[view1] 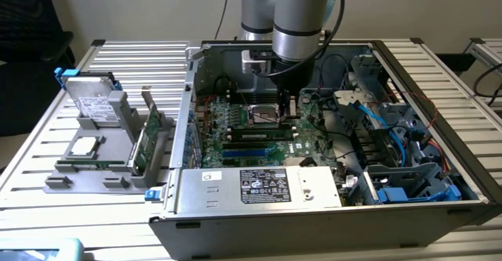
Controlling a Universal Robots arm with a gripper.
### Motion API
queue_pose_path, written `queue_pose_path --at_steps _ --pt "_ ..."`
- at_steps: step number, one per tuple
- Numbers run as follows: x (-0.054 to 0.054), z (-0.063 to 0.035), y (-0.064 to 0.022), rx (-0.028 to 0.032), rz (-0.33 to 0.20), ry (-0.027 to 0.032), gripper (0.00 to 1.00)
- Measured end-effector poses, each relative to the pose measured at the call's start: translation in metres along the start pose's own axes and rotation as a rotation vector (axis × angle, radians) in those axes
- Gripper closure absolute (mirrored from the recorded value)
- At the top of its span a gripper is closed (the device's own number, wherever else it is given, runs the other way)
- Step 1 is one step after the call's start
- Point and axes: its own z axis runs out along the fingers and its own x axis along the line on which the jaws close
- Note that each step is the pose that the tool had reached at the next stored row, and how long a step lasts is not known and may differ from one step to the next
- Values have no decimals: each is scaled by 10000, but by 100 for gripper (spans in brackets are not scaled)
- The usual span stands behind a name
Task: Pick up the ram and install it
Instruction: 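Press down the ram until it locks into place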
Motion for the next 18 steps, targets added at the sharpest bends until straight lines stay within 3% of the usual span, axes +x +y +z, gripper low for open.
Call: queue_pose_path --at_steps 18 --pt "-3 75 1 -4 40 4 89"
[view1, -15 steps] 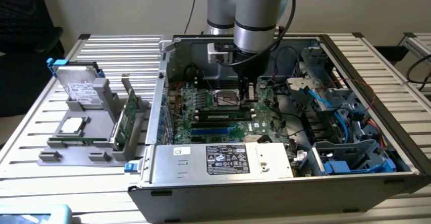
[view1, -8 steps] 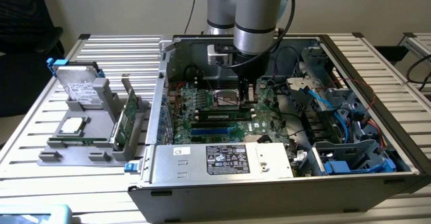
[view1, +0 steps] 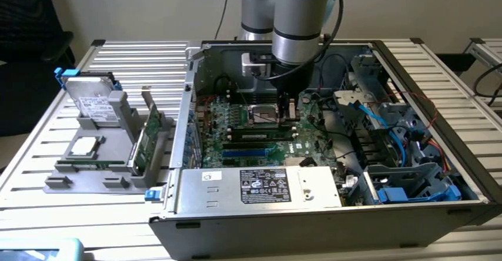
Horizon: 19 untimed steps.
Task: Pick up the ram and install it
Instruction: 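Press down the ram until it locks into place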
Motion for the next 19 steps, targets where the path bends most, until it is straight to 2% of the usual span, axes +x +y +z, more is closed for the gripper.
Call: queue_pose_path --at_steps 2,6,19 --pt "-1 -12 1 4 5 -15 89" --pt "14 -160 44 -2 4 -6 89" --pt "37 -191 610 -3 2 -8 89"
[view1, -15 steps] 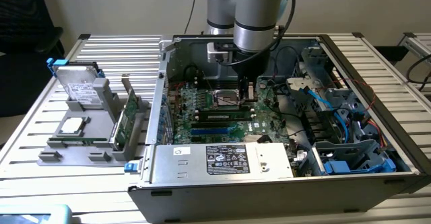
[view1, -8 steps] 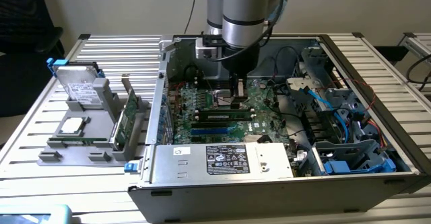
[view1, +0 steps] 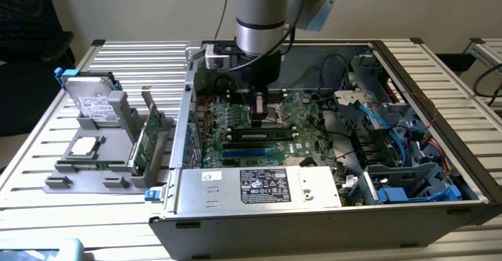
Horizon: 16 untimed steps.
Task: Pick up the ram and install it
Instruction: 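Press down the ram until it locks into place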
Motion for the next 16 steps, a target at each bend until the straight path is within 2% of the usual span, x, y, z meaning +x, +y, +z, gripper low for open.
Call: queue_pose_path --at_steps 3,5,11,16 --pt "8 -1 130 -1 1 -2 89" --pt "13 2 179 0 1 -3 89" --pt "13 70 247 0 1 -2 89" --pt "11 103 269 1 1 -9 89"
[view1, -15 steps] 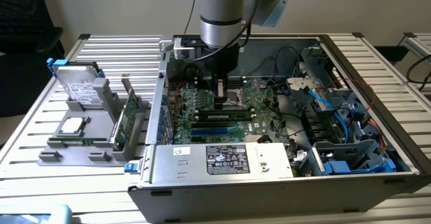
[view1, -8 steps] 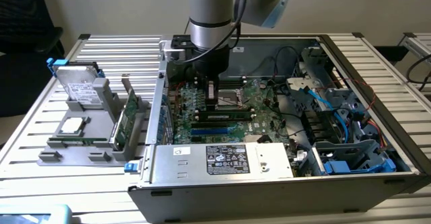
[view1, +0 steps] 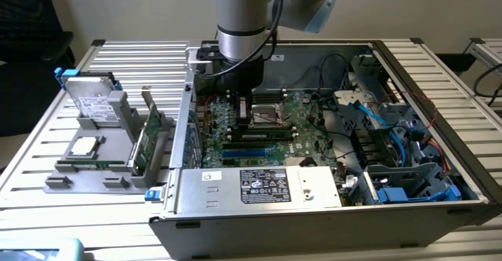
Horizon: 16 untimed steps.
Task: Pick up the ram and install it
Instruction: 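Press down the ram until it locks into place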
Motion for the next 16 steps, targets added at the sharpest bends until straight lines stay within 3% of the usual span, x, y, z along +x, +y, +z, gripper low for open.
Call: queue_pose_path --at_steps 13,16 --pt "-11 95 25 8 1 -20 89" --pt "-5 -9 19 14 -1 -29 89"
